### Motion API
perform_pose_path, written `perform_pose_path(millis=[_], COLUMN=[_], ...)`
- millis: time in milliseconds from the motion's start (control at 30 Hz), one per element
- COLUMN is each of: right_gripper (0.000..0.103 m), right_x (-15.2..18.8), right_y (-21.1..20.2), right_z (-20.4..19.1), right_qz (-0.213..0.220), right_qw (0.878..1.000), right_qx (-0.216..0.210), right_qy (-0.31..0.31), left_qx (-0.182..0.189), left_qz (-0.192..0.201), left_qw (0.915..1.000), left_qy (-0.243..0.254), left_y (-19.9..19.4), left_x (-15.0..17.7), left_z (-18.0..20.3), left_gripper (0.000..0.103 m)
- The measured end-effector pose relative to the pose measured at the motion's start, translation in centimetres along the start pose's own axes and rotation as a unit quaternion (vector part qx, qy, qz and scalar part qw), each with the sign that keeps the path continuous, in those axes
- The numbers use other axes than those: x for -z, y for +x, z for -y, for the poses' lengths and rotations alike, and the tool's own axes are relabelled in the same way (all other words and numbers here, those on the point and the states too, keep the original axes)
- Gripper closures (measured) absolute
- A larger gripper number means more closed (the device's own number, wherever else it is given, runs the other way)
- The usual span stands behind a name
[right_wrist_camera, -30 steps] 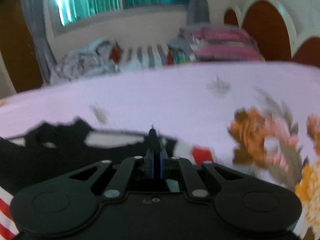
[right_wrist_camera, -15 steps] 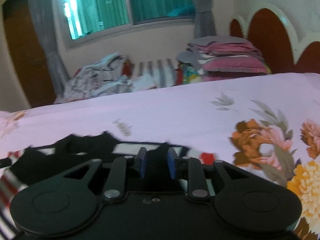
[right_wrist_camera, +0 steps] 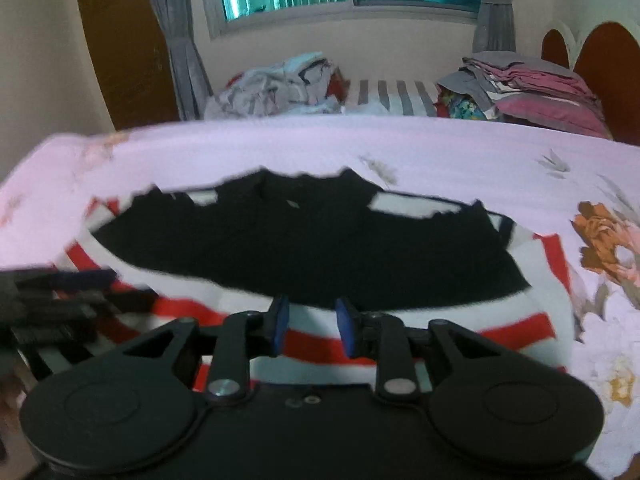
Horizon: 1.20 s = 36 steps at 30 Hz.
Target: Fold small clothes
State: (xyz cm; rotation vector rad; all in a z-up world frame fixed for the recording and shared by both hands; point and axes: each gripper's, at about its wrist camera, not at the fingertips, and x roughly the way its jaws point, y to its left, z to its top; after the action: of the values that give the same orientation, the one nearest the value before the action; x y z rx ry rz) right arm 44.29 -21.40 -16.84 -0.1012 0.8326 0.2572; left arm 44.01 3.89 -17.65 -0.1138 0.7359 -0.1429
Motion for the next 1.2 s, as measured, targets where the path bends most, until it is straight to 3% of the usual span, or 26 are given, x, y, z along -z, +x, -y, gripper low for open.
perform_pose_path(millis=[167,300,433,733,967,1133,1200], right_gripper=[0.076,0.076,0.074,0.068,0.067,0.066,0.066], right_x=[1.6,2.2,2.2,3.9,5.8,6.4,7.0], right_y=[-1.2,-2.1,-3.7,-6.1,-6.2,-7.5,-7.1], right_z=[3.0,4.6,3.9,0.5,0.8,2.3,2.4], right_qz=[-0.002,-0.008,-0.003,-0.002,-0.019,-0.014,-0.026], right_qw=[0.999,0.998,0.998,0.999,0.997,0.994,0.993], right_qx=[0.05,0.061,0.044,0.025,0.075,0.086,0.096], right_qy=[-0.003,0.019,0.04,0.028,0.013,0.064,0.058], left_qx=[-0.02,-0.025,-0.031,-0.027,-0.036,-0.036,-0.035], left_qz=[-0.001,-0.003,-0.009,-0.019,-0.028,-0.03,-0.03], left_qw=[0.9998,0.9997,0.9991,0.9994,0.9989,0.9989,0.9989], left_qy=[-0.006,-0.001,-0.026,-0.006,-0.009,-0.011,-0.01], left_y=[-1.2,-2.0,-3.2,-4.9,-5.0,-5.4,-5.5], left_x=[1.0,1.4,1.1,2.2,3.5,3.7,3.9], left_z=[-2.5,-3.0,-2.3,0.3,0.0,-0.3,-0.5], left_gripper=[0.036,0.037,0.036,0.036,0.029,0.029,0.029])
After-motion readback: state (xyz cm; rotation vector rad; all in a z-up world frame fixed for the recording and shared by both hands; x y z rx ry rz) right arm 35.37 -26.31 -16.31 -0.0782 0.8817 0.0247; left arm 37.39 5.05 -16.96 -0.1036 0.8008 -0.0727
